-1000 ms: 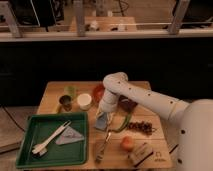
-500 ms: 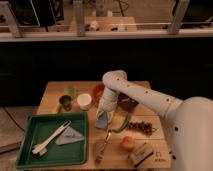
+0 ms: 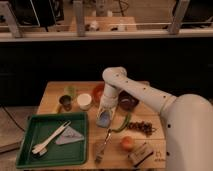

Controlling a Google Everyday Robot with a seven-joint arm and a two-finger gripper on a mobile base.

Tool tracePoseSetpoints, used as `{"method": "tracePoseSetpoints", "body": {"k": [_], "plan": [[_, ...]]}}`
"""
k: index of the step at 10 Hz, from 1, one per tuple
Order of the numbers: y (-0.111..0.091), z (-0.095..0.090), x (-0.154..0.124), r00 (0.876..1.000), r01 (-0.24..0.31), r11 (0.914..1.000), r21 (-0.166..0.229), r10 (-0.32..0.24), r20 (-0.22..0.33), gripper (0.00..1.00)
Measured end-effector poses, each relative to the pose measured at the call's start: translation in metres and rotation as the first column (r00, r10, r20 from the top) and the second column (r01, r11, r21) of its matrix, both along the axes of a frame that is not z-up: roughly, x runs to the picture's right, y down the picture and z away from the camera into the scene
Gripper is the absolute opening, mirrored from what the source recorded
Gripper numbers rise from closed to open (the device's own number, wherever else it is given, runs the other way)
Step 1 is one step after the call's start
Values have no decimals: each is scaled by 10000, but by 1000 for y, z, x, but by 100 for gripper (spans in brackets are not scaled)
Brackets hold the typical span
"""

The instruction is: Place sponge in table surface

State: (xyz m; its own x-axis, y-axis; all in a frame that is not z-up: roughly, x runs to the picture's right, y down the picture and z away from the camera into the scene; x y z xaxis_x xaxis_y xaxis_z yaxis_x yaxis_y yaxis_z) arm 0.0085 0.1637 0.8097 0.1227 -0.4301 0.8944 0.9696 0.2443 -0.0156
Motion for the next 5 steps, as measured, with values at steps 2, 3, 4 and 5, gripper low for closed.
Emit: {"method": "tracePoseSetpoints", "body": {"k": [2, 3, 4, 5], "plan": [[-1, 1, 4, 9999, 125, 9999, -79, -124, 39, 80], [-1, 1, 5, 9999, 159, 9998, -105, -158, 46, 80], [-1, 1, 7, 9998, 184, 9998, -119, -183, 65, 80], [-2, 0, 8, 9998, 160, 9998, -93, -159, 85, 80]]}}
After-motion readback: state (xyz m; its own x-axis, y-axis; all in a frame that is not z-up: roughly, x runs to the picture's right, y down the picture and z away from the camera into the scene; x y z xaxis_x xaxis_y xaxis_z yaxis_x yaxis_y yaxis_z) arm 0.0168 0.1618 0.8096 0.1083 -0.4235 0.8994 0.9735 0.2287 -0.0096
